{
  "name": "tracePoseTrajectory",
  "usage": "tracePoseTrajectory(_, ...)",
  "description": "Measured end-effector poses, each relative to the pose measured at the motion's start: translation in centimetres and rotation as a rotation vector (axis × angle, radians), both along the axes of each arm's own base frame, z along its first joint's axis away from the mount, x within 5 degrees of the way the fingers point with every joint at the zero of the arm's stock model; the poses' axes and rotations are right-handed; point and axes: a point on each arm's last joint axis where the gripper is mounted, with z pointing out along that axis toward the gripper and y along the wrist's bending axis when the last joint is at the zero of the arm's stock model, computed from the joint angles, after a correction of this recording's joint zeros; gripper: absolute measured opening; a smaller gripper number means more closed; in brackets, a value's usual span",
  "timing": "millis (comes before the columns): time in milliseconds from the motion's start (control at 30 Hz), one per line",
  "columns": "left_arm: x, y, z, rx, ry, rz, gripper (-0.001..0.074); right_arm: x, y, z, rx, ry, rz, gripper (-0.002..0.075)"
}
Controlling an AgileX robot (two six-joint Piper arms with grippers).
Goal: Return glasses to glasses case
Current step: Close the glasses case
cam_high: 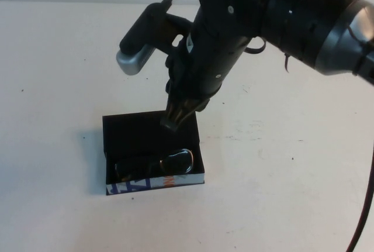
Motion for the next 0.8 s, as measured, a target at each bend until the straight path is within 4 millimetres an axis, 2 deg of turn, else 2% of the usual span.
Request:
tracePoseTrajectory(100, 0.0, 0.0, 0.0, 0.0, 0.0, 0.0, -0.0004, 0.7, -1.1, -0.4, -0.002, 0.026, -0.081, 0.0004)
tracePoseTrajectory(367, 0.0, 0.0, 0.0, 0.0, 0.0, 0.0, -0.0004, 2.5, -3.0, -0.6, -0.001, 0.04, -0.157, -0.0011)
tracePoseTrajectory(567, 0.0, 0.0, 0.0, 0.013, -0.004, 0.0, -0.0004, 2.5, -3.0, -0.5, 0.061, 0.098, -0.157, -0.0011)
tracePoseTrajectory(633, 0.1, 0.1, 0.5, 0.018, -0.055, 0.003, -0.0004, 2.4, -2.9, -0.5, 0.071, 0.108, -0.153, -0.0011)
tracePoseTrajectory(700, 0.3, 0.0, 1.4, -0.074, -0.152, 0.02, -0.0004, 2.4, -2.9, -0.5, 0.074, 0.112, -0.153, -0.0011)
tracePoseTrajectory(800, 0.5, 0.0, 2.6, -0.364, -0.27, 0.06, -0.0004, 2.4, -2.9, -0.5, 0.075, 0.114, -0.153, -0.0011)
